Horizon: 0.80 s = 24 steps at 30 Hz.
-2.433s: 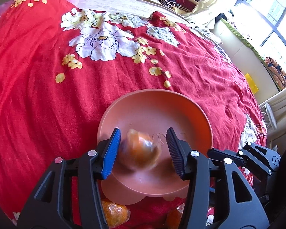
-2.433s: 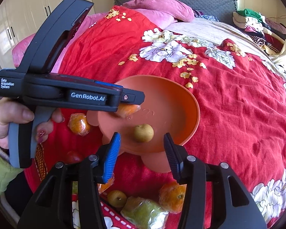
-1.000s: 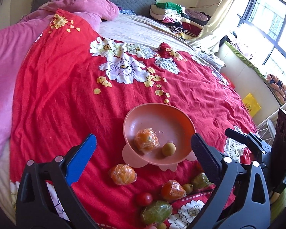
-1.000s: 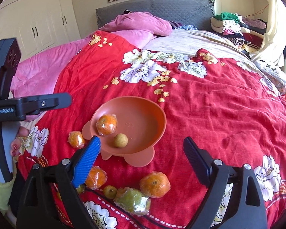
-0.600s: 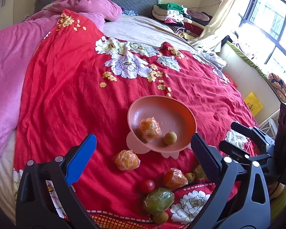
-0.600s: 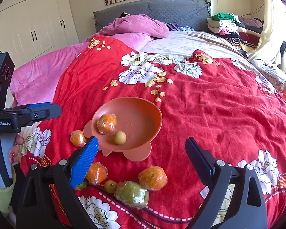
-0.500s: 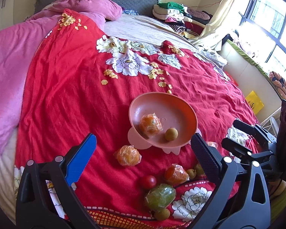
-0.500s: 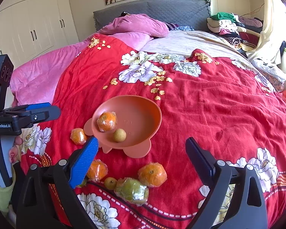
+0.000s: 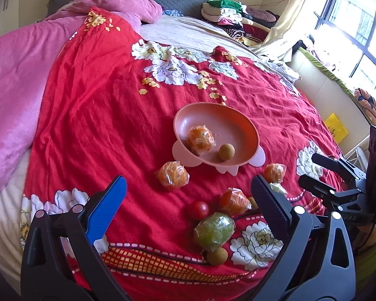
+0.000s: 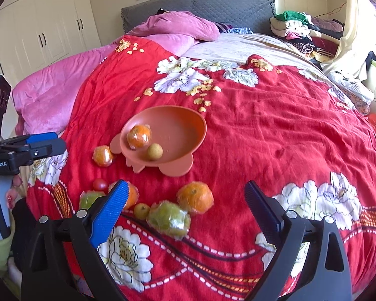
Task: Organize fruits
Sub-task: 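Withdraw both open tools from the bowl back toward the fruit row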
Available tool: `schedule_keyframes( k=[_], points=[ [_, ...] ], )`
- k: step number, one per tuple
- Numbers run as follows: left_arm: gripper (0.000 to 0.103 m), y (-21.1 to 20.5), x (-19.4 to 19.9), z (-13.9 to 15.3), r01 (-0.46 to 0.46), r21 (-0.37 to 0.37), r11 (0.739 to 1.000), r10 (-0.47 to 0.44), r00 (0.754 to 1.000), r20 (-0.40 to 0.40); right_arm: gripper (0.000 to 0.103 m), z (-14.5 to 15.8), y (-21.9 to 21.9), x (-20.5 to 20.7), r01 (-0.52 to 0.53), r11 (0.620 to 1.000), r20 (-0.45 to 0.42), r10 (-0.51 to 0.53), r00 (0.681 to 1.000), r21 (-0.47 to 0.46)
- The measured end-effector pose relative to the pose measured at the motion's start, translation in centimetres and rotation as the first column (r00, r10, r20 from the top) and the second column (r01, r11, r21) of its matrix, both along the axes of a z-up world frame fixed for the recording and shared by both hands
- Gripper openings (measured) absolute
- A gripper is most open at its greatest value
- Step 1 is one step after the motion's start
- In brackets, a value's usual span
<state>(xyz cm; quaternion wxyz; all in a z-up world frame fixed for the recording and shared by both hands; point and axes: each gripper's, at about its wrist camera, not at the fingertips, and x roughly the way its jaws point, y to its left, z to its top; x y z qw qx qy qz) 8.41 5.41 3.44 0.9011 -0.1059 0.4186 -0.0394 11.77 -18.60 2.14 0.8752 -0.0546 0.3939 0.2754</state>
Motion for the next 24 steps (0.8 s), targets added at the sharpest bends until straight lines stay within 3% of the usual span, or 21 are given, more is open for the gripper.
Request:
schedule_keyframes(
  k=[24],
  points=[
    [0.093,-3.0,-3.7,-2.5,0.069,0.027,0.997,-0.067,0.996,-0.065,0.093,-0.3,0.1,-2.4,-0.028,1.0,-0.017,0.028,0.999,0.002]
  ],
)
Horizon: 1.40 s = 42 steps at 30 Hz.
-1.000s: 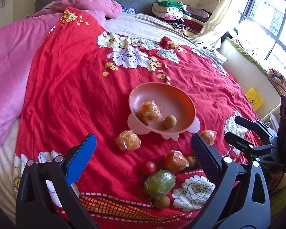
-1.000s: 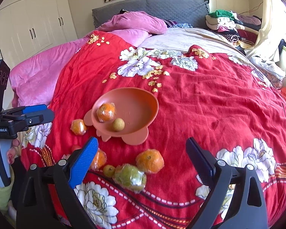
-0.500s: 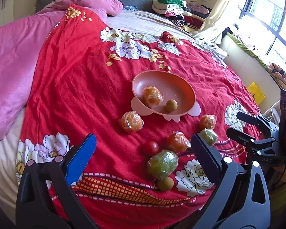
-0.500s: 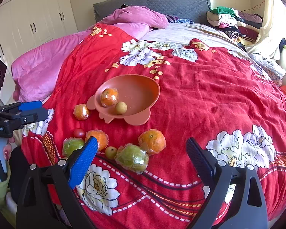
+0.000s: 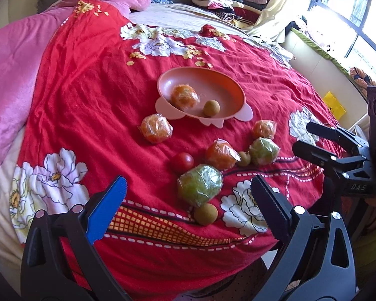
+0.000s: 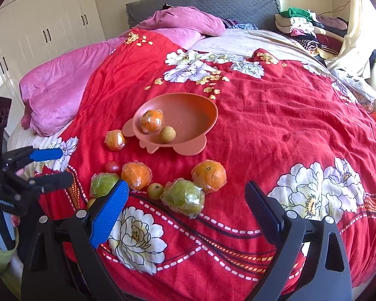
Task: Organize fruits
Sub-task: 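Withdraw both open tools from the bowl back toward the fruit row, then grasp a small brown fruit with the left tool while the right tool grasps a green wrapped fruit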
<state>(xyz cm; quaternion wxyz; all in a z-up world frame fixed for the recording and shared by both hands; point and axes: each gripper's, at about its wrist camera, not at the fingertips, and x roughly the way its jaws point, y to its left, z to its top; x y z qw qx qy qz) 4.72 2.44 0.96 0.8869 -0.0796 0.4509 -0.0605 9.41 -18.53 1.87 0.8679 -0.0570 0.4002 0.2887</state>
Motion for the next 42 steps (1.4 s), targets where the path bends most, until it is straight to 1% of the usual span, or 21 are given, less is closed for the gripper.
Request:
schedule_keyframes(
  k=[6,9,13,15,17,18,19,20,22,23,24,26,30,32,33,34,38,40,41,42],
  points=[
    [0.093,-1.5,-0.9,-1.2,0.047,-0.01,0.999,-0.048,0.998,-0.032,0.093,0.0,-0.3,-0.4,0.004,1.0,-0.005,-0.004,1.0,0.0],
    [0.093,-1.8,-1.3,-2.0,0.052,-0.02,0.998,-0.053,0.997,-0.054,0.094,0.0,-0.3,-0.7,0.0,1.0,-0.006,0.0,1.0,0.001],
    [0.093,-2.0,-1.5,-2.4,0.056,-0.022,0.998,-0.057,0.996,-0.063,0.094,-0.2,-0.4,-0.9,-0.002,1.0,-0.012,0.002,1.0,-0.003],
    [0.09,-2.0,-1.6,-2.7,0.057,-0.029,0.998,-0.059,0.996,-0.07,0.094,-0.4,-0.5,-1.0,0.001,1.0,-0.017,-0.001,1.0,-0.004],
    [0.081,-2.1,-1.7,-3.0,0.066,-0.031,0.997,-0.069,0.995,-0.078,0.094,-0.5,-0.5,-1.2,0.002,1.0,-0.021,-0.002,1.0,-0.005],
    [0.078,-2.2,-1.7,-3.1,0.069,-0.031,0.997,-0.071,0.994,-0.08,0.094,-0.7,-0.5,-1.2,0.002,1.0,-0.025,-0.002,1.0,-0.006],
    [0.073,-2.3,-1.7,-3.2,0.072,-0.032,0.997,-0.074,0.994,-0.082,0.094,-0.7,-0.5,-1.2,0.001,1.0,-0.027,-0.002,1.0,-0.007],
    [0.064,-2.4,-1.7,-3.4,0.079,-0.035,0.996,-0.081,0.993,-0.083,0.094,-0.9,-0.6,-1.3,0.003,1.0,-0.031,-0.004,1.0,-0.009],
    [0.055,-2.6,-1.7,-3.5,0.094,-0.044,0.995,-0.097,0.992,-0.082,0.094,-1.1,-0.6,-1.2,0.007,1.0,-0.039,-0.007,0.999,-0.009],
    [0.052,-2.6,-1.6,-3.7,0.096,-0.049,0.994,-0.1,0.991,-0.085,0.094,-1.2,-0.6,-1.1,0.009,1.0,-0.042,-0.009,0.999,-0.01],
    [0.051,-2.7,-1.5,-3.8,0.1,-0.052,0.994,-0.104,0.991,-0.088,0.094,-1.4,-0.7,-1.1,0.01,1.0,-0.046,-0.011,0.999,-0.008],
    [0.043,-2.8,-1.3,-4.2,0.104,-0.058,0.993,-0.109,0.989,-0.099,0.094,-1.7,-0.7,-1.0,0.013,1.0,-0.056,-0.014,0.998,-0.01],
    [0.038,-2.9,-1.0,-4.9,0.103,-0.053,0.993,-0.109,0.988,-0.114,0.093,-2.4,-0.5,-0.7,0.012,1.0,-0.074,-0.012,0.997,-0.002],
    [0.033,-2.8,-0.8,-5.2,0.098,-0.05,0.994,-0.103,0.988,-0.115,0.092,-2.6,-0.4,-0.6,0.008,1.0,-0.079,-0.008,0.997,0.0],
    [0.032,-2.8,-0.7,-5.4,0.099,-0.049,0.994,-0.104,0.988,-0.118,0.09,-2.8,-0.3,-0.5,0.005,1.0,-0.083,-0.005,0.997,-0.001],
    [0.029,-2.7,-0.7,-5.5,0.099,-0.045,0.994,-0.104,0.987,-0.12,0.083,-2.9,-0.2,-0.4,0.001,1.0,-0.087,-0.001,0.996,0.001],
    [0.028,-2.5,-0.4,-6.0,0.094,-0.049,0.994,-0.1,0.987,-0.126,0.075,-3.7,0.2,0.2,-0.001,1.0,-0.111,0.001,0.994,0.002],
    [0.027,-2.6,-0.4,-6.0,0.098,-0.041,0.994,-0.103,0.987,-0.125,0.064,-4.1,0.3,0.5,-0.002,1.0,-0.125,0.003,0.992,0.007],
    [0.027,-2.5,-0.3,-6.1,0.099,-0.043,0.994,-0.103,0.987,-0.125,0.061,-4.3,0.4,0.7,-0.005,1.0,-0.134,0.007,0.991,0.012],
    [0.027,-2.5,-0.3,-6.2,0.098,-0.047,0.994,-0.104,0.987,-0.126,0.055,-4.5,0.4,0.9,-0.003,1.0,-0.144,0.005,0.99,0.013]
  ],
)
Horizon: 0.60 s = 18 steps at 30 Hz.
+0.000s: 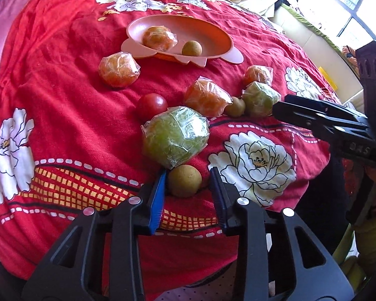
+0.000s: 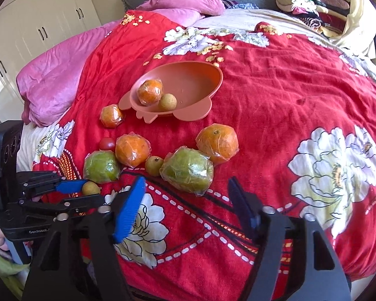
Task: Organize fruits
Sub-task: 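Grasp a small brown fruit with the left tool while the right tool grasps a green wrapped fruit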
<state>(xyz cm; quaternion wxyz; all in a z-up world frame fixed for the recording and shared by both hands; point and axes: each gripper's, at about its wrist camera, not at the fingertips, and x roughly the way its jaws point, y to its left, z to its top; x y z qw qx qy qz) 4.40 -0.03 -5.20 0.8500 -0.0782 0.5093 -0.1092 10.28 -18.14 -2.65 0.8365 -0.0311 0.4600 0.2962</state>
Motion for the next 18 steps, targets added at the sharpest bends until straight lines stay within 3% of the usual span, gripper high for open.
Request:
schedule_keyframes(
  k=[18],
  points=[
    [0.021,0.5,0.0,-0.2,0.006,-0.012,1.0,-0.006,1.0,-0.004,0.047,-2.0,1.8,2.5,-0.025,0.999,-0.039,0.027,0.999,0.028]
  ],
)
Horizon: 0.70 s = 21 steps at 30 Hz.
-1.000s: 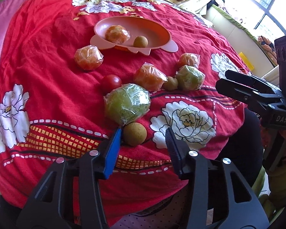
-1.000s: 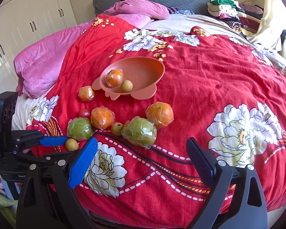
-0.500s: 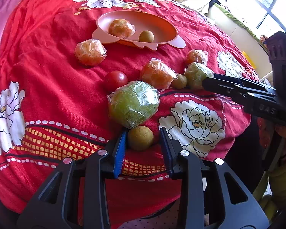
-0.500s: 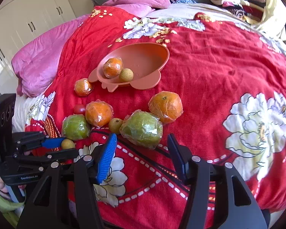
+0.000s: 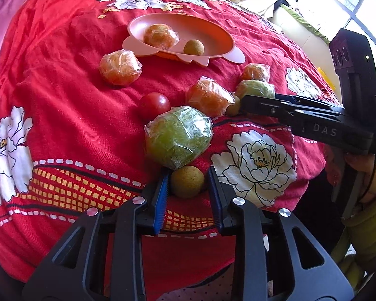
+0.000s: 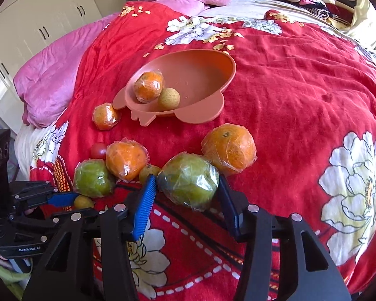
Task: Organize fruits
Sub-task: 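Grasp a small brown fruit with the left tool while the right tool grasps a green wrapped fruit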
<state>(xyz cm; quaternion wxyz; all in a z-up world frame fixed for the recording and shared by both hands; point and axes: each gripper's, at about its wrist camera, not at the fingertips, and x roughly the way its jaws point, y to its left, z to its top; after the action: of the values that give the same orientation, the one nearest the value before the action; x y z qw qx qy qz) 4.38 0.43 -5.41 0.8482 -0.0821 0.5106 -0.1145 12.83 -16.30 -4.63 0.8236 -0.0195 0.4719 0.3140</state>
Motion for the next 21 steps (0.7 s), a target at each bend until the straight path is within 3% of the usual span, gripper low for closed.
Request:
schedule_keyframes(
  k=[8,21],
  points=[
    [0.02,0.2,-0.1,0.4,-0.001,-0.011,1.0,0.001,1.0,0.001,0.047,1.2,-1.0,-0.8,0.009,1.0,0.011,-0.009,1.0,0.025],
    [0.02,0.2,-1.1,4.3,0.019,-0.049,0.999,-0.015,0.997,0.077,0.046,4.4,-2.6,-1.3,0.017,0.998,0.076,-0.021,0.997,0.053]
  ],
)
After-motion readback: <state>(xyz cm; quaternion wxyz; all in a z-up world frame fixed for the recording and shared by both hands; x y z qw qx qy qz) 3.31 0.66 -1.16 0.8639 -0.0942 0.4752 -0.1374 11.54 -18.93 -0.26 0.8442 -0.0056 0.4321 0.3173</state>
